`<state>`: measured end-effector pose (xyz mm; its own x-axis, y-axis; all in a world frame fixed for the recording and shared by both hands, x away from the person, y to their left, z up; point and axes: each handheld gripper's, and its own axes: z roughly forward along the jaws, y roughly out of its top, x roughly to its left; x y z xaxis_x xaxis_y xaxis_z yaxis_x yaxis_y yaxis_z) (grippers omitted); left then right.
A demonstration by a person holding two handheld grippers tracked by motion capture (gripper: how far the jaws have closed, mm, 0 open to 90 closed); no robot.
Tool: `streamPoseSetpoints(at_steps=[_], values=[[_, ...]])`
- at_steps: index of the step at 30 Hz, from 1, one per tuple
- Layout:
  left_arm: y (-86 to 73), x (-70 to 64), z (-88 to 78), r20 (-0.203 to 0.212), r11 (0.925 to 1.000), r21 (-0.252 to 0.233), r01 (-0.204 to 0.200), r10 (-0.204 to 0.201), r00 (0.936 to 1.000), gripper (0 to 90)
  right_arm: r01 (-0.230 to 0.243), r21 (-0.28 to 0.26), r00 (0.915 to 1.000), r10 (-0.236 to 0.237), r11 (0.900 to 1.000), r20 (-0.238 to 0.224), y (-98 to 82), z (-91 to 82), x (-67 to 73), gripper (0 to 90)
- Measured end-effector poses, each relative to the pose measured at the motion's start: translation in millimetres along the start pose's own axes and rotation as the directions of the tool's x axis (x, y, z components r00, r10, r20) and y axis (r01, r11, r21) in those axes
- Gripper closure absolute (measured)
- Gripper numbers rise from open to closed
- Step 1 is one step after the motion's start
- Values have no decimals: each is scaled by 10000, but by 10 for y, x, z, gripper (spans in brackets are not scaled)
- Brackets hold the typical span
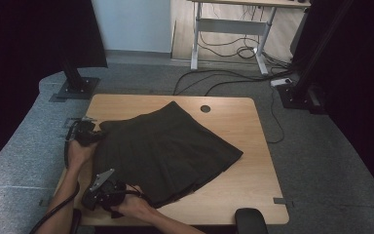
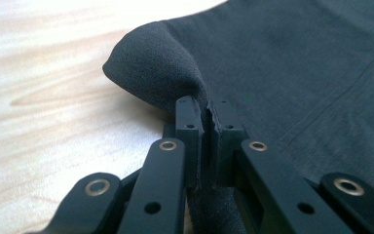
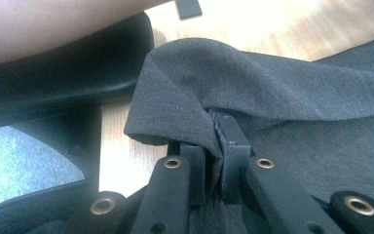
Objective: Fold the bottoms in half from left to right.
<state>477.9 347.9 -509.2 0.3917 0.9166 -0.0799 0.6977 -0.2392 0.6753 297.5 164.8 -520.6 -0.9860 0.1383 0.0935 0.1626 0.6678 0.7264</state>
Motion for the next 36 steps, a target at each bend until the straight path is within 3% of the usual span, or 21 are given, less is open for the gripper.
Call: streamPoseSetpoints(at_steps=[4, 10, 18, 28, 36], values=[[97, -28, -72, 51, 9997, -219, -68, 69, 10000, 845, 51, -252, 10000, -51, 9997, 33, 23, -124, -25, 838], [450, -164, -209, 37, 9984, -551, -123, 125, 9999, 846, 320, -610, 9973, -279, 9976, 682, 87, -589, -81, 839], [938, -491, -227, 124, 9947, -949, -386, 399, 9991, 847, -308, -1268, 9906, 472, 9914, 1281, -68, -1189, -325, 842], [1471, -913, -42, 187, 9911, -875, -1001, 1021, 9946, 846, -613, -1831, 9670, 1038, 9812, 2326, -291, -1813, -554, 842], [1789, -1223, 124, 381, 9878, -981, -1207, 1249, 9914, 846, -993, -2314, 9377, 1688, 9678, 3035, -498, -2262, -723, 843]])
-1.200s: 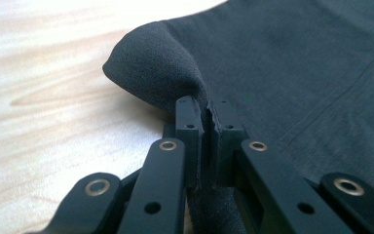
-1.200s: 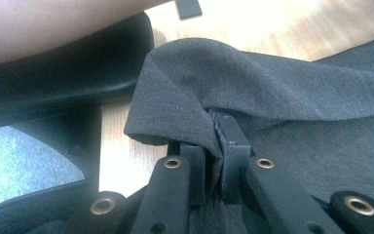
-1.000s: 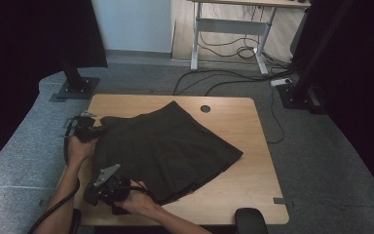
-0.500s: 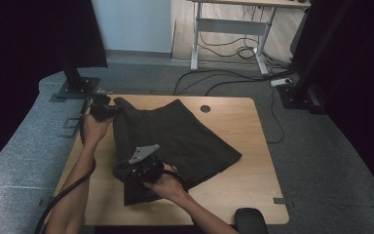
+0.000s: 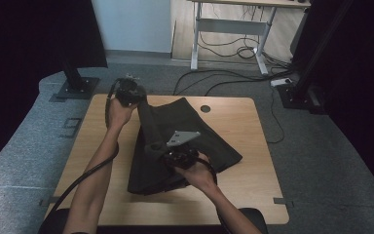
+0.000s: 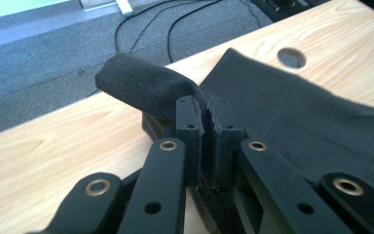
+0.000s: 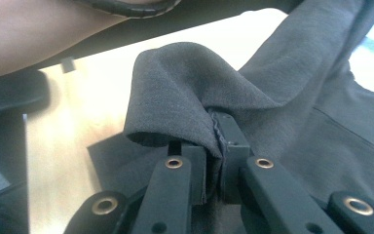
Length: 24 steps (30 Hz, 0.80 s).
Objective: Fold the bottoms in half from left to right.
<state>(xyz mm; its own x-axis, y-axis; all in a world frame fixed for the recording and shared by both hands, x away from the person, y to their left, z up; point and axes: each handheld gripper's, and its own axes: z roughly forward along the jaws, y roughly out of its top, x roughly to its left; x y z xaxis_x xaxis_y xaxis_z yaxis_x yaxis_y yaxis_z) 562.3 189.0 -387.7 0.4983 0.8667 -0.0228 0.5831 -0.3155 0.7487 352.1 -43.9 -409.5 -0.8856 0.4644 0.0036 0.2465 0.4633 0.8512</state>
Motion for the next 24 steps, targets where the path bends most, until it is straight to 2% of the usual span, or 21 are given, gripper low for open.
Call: streamPoseSetpoints(at_steps=[5, 11, 17, 24], values=[[217, -184, 134, 71, 9991, 63, -419, 418, 9991, 846, -306, -129, 9982, 312, 9994, 510, -90, -209, -188, 843], [468, -424, 321, 209, 9968, 82, -794, 792, 9966, 847, -772, -299, 9907, 801, 9966, 1102, -221, -455, -415, 842], [659, -685, 593, 396, 9933, 131, -1149, 1143, 9927, 846, -1147, -420, 9784, 1202, 9925, 1684, -374, -663, -621, 842], [759, -980, 961, 612, 9890, 206, -1467, 1452, 9875, 845, -1778, -394, 9604, 1821, 9833, 2110, -635, -807, -830, 841]])
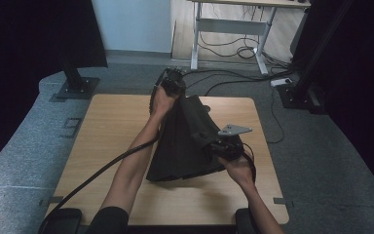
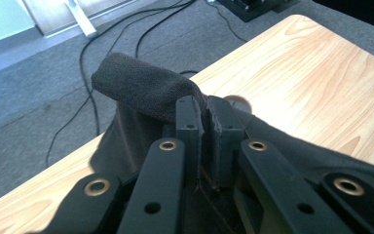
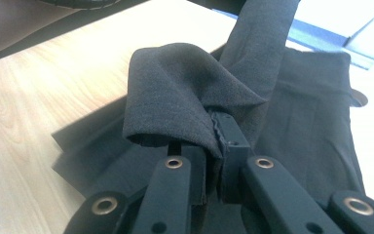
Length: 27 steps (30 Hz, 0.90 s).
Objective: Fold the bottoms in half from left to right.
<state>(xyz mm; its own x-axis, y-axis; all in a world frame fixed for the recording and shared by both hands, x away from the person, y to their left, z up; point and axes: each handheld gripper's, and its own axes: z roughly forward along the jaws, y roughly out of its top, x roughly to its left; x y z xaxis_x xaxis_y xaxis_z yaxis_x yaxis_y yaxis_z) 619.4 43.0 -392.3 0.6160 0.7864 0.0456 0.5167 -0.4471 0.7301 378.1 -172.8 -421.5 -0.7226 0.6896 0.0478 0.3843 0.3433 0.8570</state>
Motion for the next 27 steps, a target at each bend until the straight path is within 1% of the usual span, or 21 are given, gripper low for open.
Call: streamPoseSetpoints(at_steps=[4, 5, 7, 10, 11, 12, 13, 15, 16, 17, 18, 19, 20, 21, 22, 23, 25, 27], values=[[33, -140, 216, 139, 9999, -4, -172, 172, 9998, 844, -278, 125, 9994, 275, 9995, 204, -133, -28, -125, 840], [34, -182, 282, 191, 9996, 6, -279, 279, 9994, 844, -341, 169, 9991, 337, 9993, 267, -167, -35, -152, 839], [28, -237, 372, 269, 9994, -5, -344, 344, 9990, 843, -407, 271, 9984, 396, 9988, 408, -233, -56, -208, 837], [-4, -312, 521, 390, 9989, -80, -460, 462, 9982, 835, -652, 345, 9961, 630, 9973, 622, -335, -91, -296, 829], [-20, -332, 568, 433, 9990, -100, -441, 445, 9981, 823, -736, 383, 9950, 708, 9965, 706, -368, -102, -327, 820], [-43, -353, 612, 455, 9990, -252, -373, 384, 9982, 789, -819, 437, 9939, 784, 9957, 773, -402, -112, -357, 801], [-55, -361, 626, 468, 9987, -385, -328, 346, 9983, 705, -921, 522, 9924, 874, 9944, 865, -443, -122, -389, 754], [-72, -375, 648, 631, 9984, -552, -94, 129, 9979, 588, -1023, 589, 9900, 958, 9930, 1031, -501, -143, -434, 674], [-73, -386, 652, 638, 9983, -559, -132, 168, 9978, 527, -1090, 599, 9876, 1012, 9922, 1197, -530, -160, -458, 631], [-74, -402, 643, 566, 9981, -565, -240, 272, 9980, 485, -1194, 651, 9848, 1099, 9907, 1346, -555, -180, -480, 607], [-75, -415, 627, 532, 9978, -558, -369, 399, 9978, 467, -1239, 657, 9832, 1135, 9901, 1430, -579, -204, -506, 590], [-74, -429, 606, 577, 9975, -541, -459, 490, 9971, 433, -1301, 644, 9814, 1192, 9894, 1507, -600, -232, -528, 574], [-75, -443, 576, 526, 9964, -592, -604, 636, 9966, 390, -1364, 615, 9796, 1253, 9888, 1572, -616, -262, -547, 556], [-80, -453, 536, 456, 9950, -645, -757, 787, 9958, 366, -1392, 599, 9781, 1278, 9884, 1643, -627, -289, -564, 545], [-90, -461, 484, 478, 9940, -706, -830, 865, 9951, 338, -1420, 589, 9763, 1300, 9881, 1729, -635, -312, -578, 527], [-99, -460, 448, 547, 9937, -718, -860, 900, 9944, 292, -1475, 576, 9743, 1351, 9874, 1801, -640, -335, -593, 504], [-146, -460, 338, 565, 9921, -881, -889, 941, 9940, 264, -1538, 563, 9724, 1410, 9865, 1861, -640, -346, -609, 473], [-209, -447, 235, 752, 9917, -988, -823, 899, 9931, 219, -1489, 582, 9712, 1349, 9871, 1963, -625, -350, -607, 436]])
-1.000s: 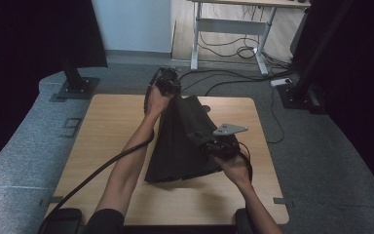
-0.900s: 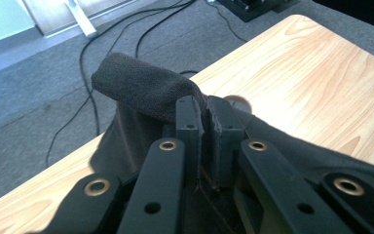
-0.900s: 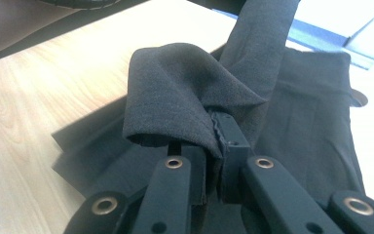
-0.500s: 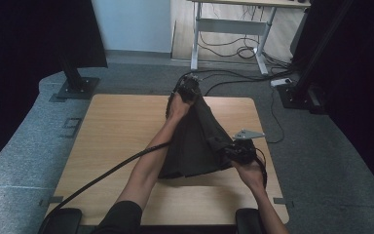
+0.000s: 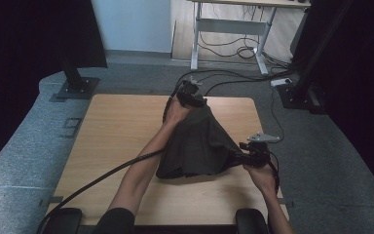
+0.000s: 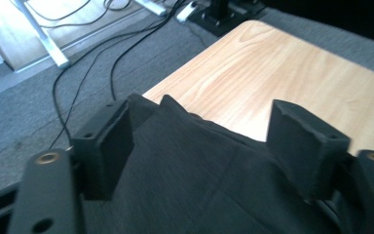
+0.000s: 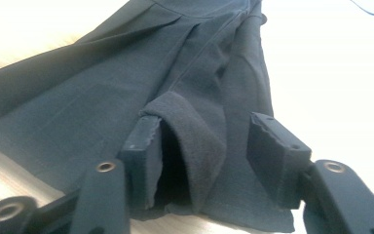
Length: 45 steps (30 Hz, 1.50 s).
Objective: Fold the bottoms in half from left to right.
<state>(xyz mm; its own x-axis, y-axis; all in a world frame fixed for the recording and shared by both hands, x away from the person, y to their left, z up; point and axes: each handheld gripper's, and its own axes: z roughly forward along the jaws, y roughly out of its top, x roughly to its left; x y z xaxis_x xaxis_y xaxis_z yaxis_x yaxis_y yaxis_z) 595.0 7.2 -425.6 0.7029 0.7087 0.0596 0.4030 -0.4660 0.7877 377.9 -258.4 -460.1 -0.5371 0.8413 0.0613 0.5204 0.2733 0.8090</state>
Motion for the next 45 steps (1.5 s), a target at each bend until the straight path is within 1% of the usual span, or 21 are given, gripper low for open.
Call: streamPoseSetpoints(at_steps=[2, 4, 8, 13, 16, 18, 22, 23, 24, 27, 29, 30, 31, 32, 34, 36, 38, 40, 41, 43, 45], values=[[-74, -5, -118, 23, 9999, -133, 40, -40, 10000, 175, 72, -35, 10000, -72, 10000, 30, 23, 0, 9, 408], [-166, -19, -235, 14, 9999, -156, -49, 49, 10000, 142, 109, -92, 9999, -108, 9999, 127, 53, -12, 24, 382], [-403, -57, -478, 172, 9997, -229, -114, 118, 9998, 124, 247, -217, 9997, -245, 9995, 77, 117, -38, 50, 364], [-695, -139, -734, 187, 9994, -258, -216, 221, 9996, 106, 498, -116, 9988, -498, 9987, 28, 182, -59, 94, 358], [-879, -211, -861, 195, 9993, -115, -369, 372, 9991, 76, 599, 91, 9982, -599, 9982, -87, 184, 10, 127, 358], [-1052, -272, -954, 276, 9992, -30, -393, 394, 9988, 58, 635, 250, 9979, -632, 9977, -150, 168, 92, 158, 358], [-1367, -381, -1061, 441, 9998, 24, -186, 185, 9989, 38, 691, 600, 9974, -679, 9958, -224, 110, 299, 207, 363], [-1474, -414, -1066, 576, 9997, 158, -163, 154, 9982, 39, 751, 740, 9971, -739, 9944, -186, 92, 356, 215, 369], [-1534, -434, -1062, 580, 9994, 280, -184, 167, 9982, 37, 822, 927, 9966, -815, 9923, -116, 69, 431, 222, 380], [-1771, -508, -1011, 493, 9971, 716, -249, 214, 9986, 33, 965, 1343, 9951, -983, 9862, 65, 6, 585, 212, 477], [-1892, -538, -962, 374, 9957, 899, -243, 210, 9991, 31, 929, 1640, 9953, -959, 9821, 106, -44, 677, 196, 658], [-1924, -542, -949, 384, 9959, 892, -140, 106, 9992, 32, 1031, 1857, 9938, -1088, 9772, 210, -74, 727, 190, 739], [-1950, -539, -940, 406, 9962, 875, -29, -7, 9992, 32, 1076, 1954, 9930, -1149, 9748, 264, -80, 741, 185, 789], [-1977, -533, -931, 463, 9963, 849, 115, -155, 9988, 34, 1108, 1994, 9922, -1199, 9736, 341, -81, 746, 176, 809], [-2004, -518, -927, 495, 9961, 836, 271, -313, 9983, 36, 941, 1842, 9920, -1079, 9784, 663, -50, 708, 124, 856], [-2010, -514, -931, 486, 9960, 842, 292, -334, 9983, 36, 565, 1525, 9924, -722, 9867, 994, -1, 635, 26, 862], [-2005, -527, -936, 407, 9962, 852, 186, -221, 9989, 37, 116, 1362, 9915, -291, 9906, 1270, 24, 588, -104, 862], [-2004, -540, -938, 354, 9963, 852, 102, -133, 9993, 40, -311, 1468, 9879, 81, 9887, 1549, -2, 598, -252, 861], [-2006, -544, -938, 346, 9963, 860, 83, -113, 9993, 40, -653, 1539, 9858, 398, 9859, 1631, -39, 621, -330, 856], [-2016, -545, -938, 376, 9961, 879, 63, -97, 9992, 40, -1213, 1785, 9820, 918, 9764, 1651, -151, 689, -466, 822], [-2034, -538, -930, 441, 9961, 868, 127, -166, 9989, 40, -1562, 1927, 9797, 1272, 9687, 1549, -277, 756, -543, 760]])
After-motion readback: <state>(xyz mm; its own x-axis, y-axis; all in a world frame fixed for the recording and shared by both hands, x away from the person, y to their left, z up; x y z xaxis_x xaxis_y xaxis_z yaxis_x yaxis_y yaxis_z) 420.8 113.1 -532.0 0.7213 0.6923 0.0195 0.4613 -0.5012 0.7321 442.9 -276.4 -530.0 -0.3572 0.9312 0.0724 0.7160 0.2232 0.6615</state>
